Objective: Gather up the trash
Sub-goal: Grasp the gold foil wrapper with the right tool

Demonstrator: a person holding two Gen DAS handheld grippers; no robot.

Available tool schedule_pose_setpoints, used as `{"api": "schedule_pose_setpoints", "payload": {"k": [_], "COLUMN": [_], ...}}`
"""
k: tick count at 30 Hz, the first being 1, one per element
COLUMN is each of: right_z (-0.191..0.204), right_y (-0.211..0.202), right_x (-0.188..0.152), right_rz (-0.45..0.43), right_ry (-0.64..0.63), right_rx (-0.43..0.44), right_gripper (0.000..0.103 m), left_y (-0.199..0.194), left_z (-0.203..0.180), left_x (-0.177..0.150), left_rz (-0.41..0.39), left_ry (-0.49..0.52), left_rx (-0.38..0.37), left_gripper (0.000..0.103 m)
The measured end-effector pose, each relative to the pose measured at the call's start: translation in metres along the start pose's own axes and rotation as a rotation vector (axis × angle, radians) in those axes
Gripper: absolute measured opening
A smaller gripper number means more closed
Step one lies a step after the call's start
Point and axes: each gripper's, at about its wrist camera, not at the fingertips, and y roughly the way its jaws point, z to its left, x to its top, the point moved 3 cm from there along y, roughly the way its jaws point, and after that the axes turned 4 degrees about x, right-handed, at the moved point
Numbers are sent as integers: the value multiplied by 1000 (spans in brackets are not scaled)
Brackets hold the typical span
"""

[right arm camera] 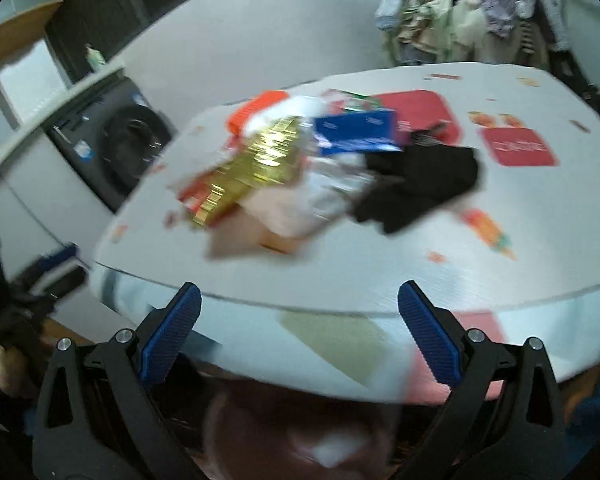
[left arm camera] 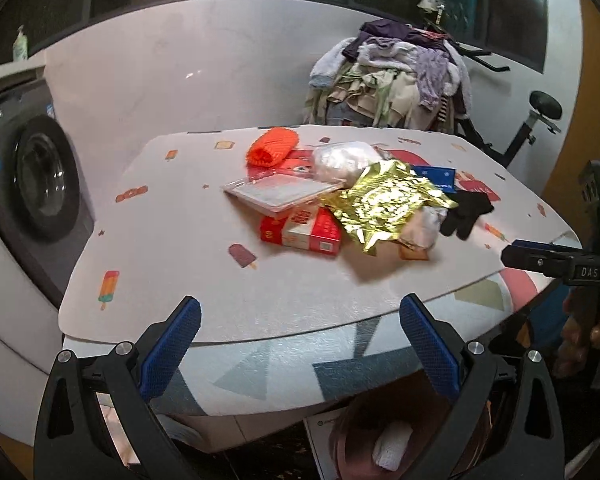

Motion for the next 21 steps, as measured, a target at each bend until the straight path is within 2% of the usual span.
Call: {"api": "schedule_pose_setpoints", "payload": {"k": [2, 6, 10, 14, 16, 18, 21], "right_z": [15, 29, 17, 5, 3, 2, 6], "right_y": [11, 37, 58, 75, 80, 80, 72], "right_x": [9, 30, 56, 72, 74, 73, 73], "right_rz": [-12, -41, -67, -63, -51, -43, -64], "right_ry": [-21, -28, 61, 127, 130, 127, 77], "right_rx": [-9, -47, -64, -21, -8, -3, -3], "right_gripper": [92, 92, 89, 85, 70, 41, 28], "left_y": [3, 11, 16, 21, 24, 28, 31], "left_z": [5, 17, 28, 39, 43, 44, 48], "left_x": [-1, -4, -5, -5, -5, -5, -6], "left_rz": [7, 27, 36, 42, 51, 60, 67], "left_ry": [-13, -48, -88, -122, -142, -154, -184], "left_rx": [10, 19, 19, 18, 11, 6, -14], "left_gripper": [97, 97, 97, 97, 97, 97, 97]}}
